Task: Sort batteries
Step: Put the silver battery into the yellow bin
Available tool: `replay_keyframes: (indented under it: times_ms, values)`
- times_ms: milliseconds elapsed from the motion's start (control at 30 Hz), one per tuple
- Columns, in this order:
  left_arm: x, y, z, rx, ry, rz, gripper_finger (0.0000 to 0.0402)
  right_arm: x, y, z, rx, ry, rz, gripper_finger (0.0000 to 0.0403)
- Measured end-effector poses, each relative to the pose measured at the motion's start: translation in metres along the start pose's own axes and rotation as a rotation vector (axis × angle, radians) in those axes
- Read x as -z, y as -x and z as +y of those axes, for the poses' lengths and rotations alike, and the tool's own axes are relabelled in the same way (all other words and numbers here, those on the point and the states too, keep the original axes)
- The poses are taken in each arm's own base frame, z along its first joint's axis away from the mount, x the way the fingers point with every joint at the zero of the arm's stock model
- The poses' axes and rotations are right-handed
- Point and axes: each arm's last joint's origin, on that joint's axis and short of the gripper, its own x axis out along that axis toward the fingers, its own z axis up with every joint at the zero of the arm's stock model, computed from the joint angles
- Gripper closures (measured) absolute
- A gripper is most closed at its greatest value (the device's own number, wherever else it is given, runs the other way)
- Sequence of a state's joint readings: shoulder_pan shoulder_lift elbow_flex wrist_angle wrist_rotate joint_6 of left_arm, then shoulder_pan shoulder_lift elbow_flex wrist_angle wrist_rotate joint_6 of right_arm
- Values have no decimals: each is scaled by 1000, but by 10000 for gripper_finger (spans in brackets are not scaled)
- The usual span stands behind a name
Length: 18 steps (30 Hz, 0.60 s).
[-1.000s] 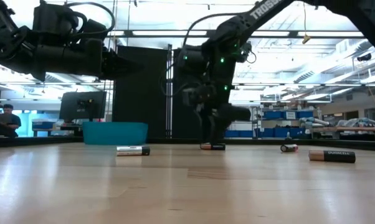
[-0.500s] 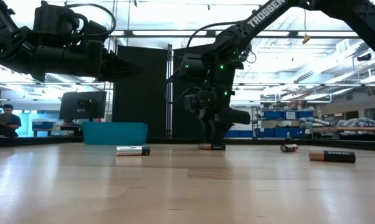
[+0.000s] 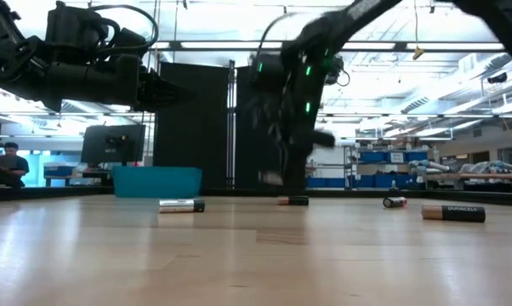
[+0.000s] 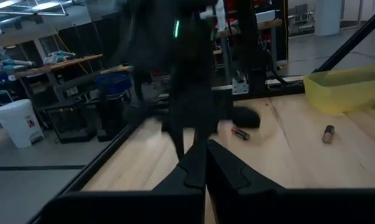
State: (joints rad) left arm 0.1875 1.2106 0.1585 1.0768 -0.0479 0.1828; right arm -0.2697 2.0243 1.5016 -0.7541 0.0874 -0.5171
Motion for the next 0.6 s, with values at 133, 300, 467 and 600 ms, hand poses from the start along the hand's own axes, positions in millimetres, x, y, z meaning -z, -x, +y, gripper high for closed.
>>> replay_keyframes:
  times_ms: [133, 300, 467, 600]
  values:
    - [-1, 0, 0, -1, 4, -5, 389, -1, 36, 15, 58, -202, 13, 351]
    - [-2, 0, 0, -3, 8, -18, 389, 7, 86, 53, 54, -524, 81, 351]
    - [-4, 0, 1, -10, 10, -45, 389, 19, 122, 106, 50, -783, 234, 351]
    - [-7, -1, 2, -19, 11, -59, 389, 32, 139, 148, 50, -956, 355, 350]
